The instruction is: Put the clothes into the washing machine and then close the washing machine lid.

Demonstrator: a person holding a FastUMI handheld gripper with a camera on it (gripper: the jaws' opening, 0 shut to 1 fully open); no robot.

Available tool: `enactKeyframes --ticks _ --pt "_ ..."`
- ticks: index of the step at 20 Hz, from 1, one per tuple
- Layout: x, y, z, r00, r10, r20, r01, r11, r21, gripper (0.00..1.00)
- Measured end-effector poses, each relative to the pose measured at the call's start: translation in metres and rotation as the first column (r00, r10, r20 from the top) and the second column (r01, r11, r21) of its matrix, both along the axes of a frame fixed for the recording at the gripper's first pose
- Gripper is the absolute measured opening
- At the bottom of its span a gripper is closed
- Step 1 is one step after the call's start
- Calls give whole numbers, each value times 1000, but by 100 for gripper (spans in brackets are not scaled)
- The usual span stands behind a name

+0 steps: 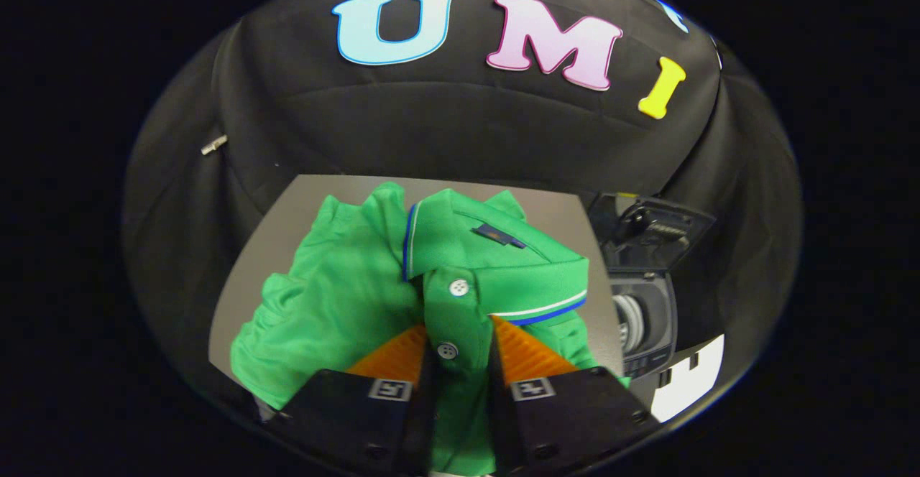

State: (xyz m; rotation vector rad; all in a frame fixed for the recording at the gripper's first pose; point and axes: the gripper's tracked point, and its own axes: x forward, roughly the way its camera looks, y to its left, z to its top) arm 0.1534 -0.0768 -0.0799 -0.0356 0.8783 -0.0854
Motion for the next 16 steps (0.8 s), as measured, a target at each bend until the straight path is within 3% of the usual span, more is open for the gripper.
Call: enactKeyframes --ticks 1,2,3,10,16 --pt "2 -3 1 1000 -11 11 11 1000 6 30" --pt "4 -2 7 999 5 43 -6 1000 9 29" --pt "7 -4 10 999 14 52 -14 1000 -8 12" --pt "14 -24 78 972 3 234 -2 1000 -6 12" --pt "25 -78 136 945 -12 326 20 1000 -19 12"
